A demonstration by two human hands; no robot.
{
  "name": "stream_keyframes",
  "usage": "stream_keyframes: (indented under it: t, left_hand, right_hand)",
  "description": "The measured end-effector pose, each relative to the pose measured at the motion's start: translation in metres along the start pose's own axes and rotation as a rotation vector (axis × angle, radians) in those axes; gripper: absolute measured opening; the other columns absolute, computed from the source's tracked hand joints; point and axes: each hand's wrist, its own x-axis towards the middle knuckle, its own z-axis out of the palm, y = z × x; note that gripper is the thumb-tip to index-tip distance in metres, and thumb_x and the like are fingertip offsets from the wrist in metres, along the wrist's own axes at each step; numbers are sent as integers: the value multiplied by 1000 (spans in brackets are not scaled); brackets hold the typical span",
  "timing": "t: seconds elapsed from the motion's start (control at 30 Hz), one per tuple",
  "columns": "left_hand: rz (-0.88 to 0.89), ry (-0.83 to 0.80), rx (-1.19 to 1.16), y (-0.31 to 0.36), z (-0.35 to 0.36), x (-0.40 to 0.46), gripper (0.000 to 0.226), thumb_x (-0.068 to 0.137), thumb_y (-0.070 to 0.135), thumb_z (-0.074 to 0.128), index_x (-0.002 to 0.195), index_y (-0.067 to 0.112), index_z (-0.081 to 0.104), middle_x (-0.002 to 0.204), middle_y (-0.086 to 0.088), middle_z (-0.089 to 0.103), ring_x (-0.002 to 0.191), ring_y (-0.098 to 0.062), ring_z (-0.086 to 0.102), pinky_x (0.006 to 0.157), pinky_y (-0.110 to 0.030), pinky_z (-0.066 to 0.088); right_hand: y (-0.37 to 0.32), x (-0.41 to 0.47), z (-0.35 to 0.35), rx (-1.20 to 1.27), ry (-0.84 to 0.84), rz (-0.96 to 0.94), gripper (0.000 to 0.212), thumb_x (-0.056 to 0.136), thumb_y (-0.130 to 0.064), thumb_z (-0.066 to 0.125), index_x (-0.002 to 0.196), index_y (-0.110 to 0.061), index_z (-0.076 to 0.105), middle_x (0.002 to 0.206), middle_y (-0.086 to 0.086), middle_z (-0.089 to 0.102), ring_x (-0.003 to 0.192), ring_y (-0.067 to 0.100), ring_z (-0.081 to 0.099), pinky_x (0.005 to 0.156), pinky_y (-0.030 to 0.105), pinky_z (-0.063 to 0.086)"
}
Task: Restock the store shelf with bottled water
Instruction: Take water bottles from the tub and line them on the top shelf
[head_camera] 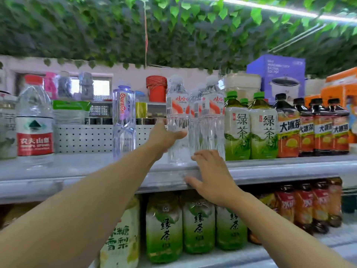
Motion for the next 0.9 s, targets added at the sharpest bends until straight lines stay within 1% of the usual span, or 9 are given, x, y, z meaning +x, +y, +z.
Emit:
stream_keyframes:
  t: [0.13, 0.27, 0.4, 0.47, 0.53, 0.63, 0.73, 0.83, 0.9]
  left_hand:
    - [23, -16, 21, -4, -2, 4, 61, 80, 23, 74, 130, 19, 38, 123, -7, 56, 106, -25, 56, 72, -35, 44]
    - [0, -90, 48, -4, -9, 6, 70, 79, 20, 73, 136, 20, 31, 129, -7, 53, 110, -25, 55, 82, -39, 47]
    - [72, -77, 176, -10, -33, 1, 73, 79, 21, 75, 139, 19, 32, 127, -8, 55, 105, -22, 55, 76, -31, 43]
    - [143, -20, 285, -14, -50, -5, 69, 79, 23, 74, 137, 20, 36, 121, -6, 58, 100, -20, 58, 74, -30, 45]
    - [190, 20, 391, -19, -66, -10, 62, 79, 26, 74, 132, 22, 41, 115, -3, 60, 97, -18, 59, 77, -31, 48]
    - [204, 0, 469, -29, -82, -15, 57, 79, 30, 74, 127, 23, 43, 110, 0, 58, 98, -16, 58, 87, -33, 48]
    - [240, -26, 505, -36, -91, -18, 54, 80, 31, 73, 124, 24, 44, 106, 2, 57, 97, -14, 57, 92, -34, 47]
    - [285, -12, 544, -42, -98, -18, 47, 81, 30, 72, 120, 26, 46, 101, 6, 58, 92, -12, 58, 90, -39, 49]
    - [308, -4, 561, -45, -103, -17, 42, 81, 29, 71, 117, 27, 47, 98, 7, 58, 88, -11, 59, 88, -39, 51]
  right_hand:
    - [-2, 0, 3, 35, 33, 20, 57, 91, -51, 50, 137, -18, 42, 142, -4, 36, 130, 15, 24, 108, 26, 20]
    - [-9, 6, -5, 224, 77, 147, 53, 94, -41, 51, 138, -15, 38, 140, -1, 36, 130, 13, 29, 106, 24, 24]
    - [-22, 25, -16, 343, 114, 292, 62, 91, -33, 59, 142, -14, 29, 140, 4, 37, 126, 19, 40, 103, 32, 34]
    - [-29, 36, -17, 386, 96, 320, 67, 90, -32, 62, 143, -14, 25, 143, 5, 36, 129, 22, 39, 103, 34, 34]
    - [-38, 47, -16, 404, 68, 362, 74, 88, -32, 65, 144, -12, 21, 146, 8, 34, 131, 25, 39, 102, 35, 35]
    - [-50, 62, -11, 399, 1, 454, 91, 86, -34, 67, 149, -10, 6, 148, 12, 35, 129, 30, 43, 98, 38, 41]
    - [-55, 76, -7, 351, -43, 495, 100, 87, -31, 67, 149, -4, -7, 148, 15, 35, 128, 31, 43, 98, 36, 41]
    - [-56, 90, 2, 306, -50, 519, 98, 88, -30, 66, 148, 1, -5, 140, 16, 45, 121, 30, 49, 88, 30, 43]
    - [-55, 101, 11, 287, -51, 543, 97, 87, -30, 67, 147, 1, -3, 134, 17, 50, 115, 30, 54, 82, 30, 45]
